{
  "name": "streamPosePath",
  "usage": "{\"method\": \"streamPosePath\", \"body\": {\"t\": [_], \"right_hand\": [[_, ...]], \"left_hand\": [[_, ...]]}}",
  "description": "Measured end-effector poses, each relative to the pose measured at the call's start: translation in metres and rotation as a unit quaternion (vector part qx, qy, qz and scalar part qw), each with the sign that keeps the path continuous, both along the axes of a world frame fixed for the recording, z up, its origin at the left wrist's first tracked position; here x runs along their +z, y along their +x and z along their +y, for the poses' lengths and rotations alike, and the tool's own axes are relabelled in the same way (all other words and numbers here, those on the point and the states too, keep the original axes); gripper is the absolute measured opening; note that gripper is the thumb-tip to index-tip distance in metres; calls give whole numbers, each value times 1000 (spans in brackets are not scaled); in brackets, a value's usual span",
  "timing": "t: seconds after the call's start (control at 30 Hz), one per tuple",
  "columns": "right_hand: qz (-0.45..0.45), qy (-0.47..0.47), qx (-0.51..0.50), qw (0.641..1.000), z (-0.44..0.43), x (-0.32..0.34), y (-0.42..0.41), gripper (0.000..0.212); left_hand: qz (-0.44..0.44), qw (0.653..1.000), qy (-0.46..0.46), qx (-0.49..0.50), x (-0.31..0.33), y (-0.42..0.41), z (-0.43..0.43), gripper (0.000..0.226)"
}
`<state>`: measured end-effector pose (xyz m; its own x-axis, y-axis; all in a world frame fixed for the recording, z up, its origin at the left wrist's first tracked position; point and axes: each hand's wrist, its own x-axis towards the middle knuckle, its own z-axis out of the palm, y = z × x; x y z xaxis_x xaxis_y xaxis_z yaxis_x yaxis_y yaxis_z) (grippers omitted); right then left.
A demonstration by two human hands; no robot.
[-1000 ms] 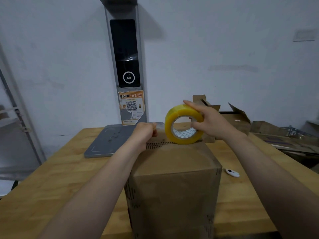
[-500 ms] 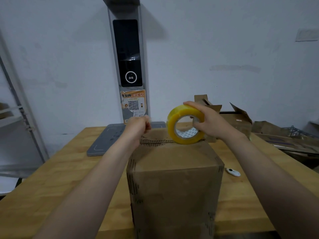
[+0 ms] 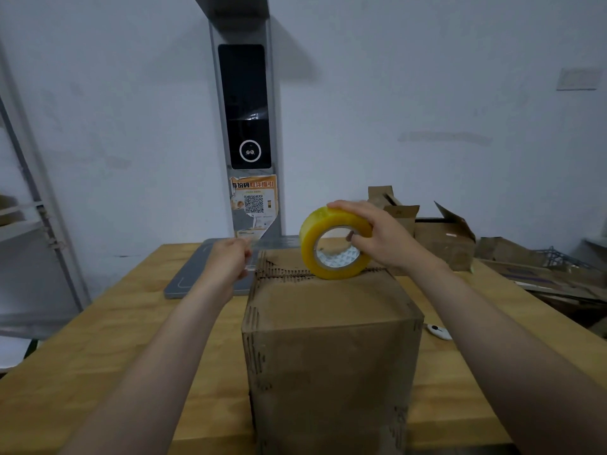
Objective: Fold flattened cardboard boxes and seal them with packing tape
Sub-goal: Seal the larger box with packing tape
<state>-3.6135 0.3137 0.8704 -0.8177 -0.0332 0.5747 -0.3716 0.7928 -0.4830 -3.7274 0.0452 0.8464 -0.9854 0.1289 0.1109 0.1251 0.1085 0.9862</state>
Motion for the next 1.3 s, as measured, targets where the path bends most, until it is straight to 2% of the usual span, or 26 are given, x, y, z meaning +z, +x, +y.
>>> {"method": "streamPosePath", "body": {"t": [0.17, 0.4, 0.5, 0.93, 1.1, 1.23, 1.3], "right_hand": [[-28, 81, -11, 996, -5, 25, -1, 68], [-5, 51, 6, 999, -21, 23, -3, 59], [-12, 75, 5, 997, -33, 27, -5, 61], [-41, 163, -38, 985, -70, 35, -14, 65], [-22, 158, -50, 986, -79, 30, -19, 66], [-19, 156, -54, 986, -81, 26, -21, 65], [-15, 146, -51, 988, -80, 24, -21, 65]], "left_hand": [[8, 999, 5, 33, -5, -7, -29, 34], [-42, 999, -8, 21, -40, -10, -44, 32], [-65, 998, 2, 13, -55, -9, -49, 33], [-57, 998, -4, 3, -90, -11, -58, 37], [-40, 999, -22, 0, -97, -8, -57, 39], [-44, 998, -52, -1, -113, -6, -48, 41], [-65, 997, -35, -11, -119, -4, -40, 39]]}}
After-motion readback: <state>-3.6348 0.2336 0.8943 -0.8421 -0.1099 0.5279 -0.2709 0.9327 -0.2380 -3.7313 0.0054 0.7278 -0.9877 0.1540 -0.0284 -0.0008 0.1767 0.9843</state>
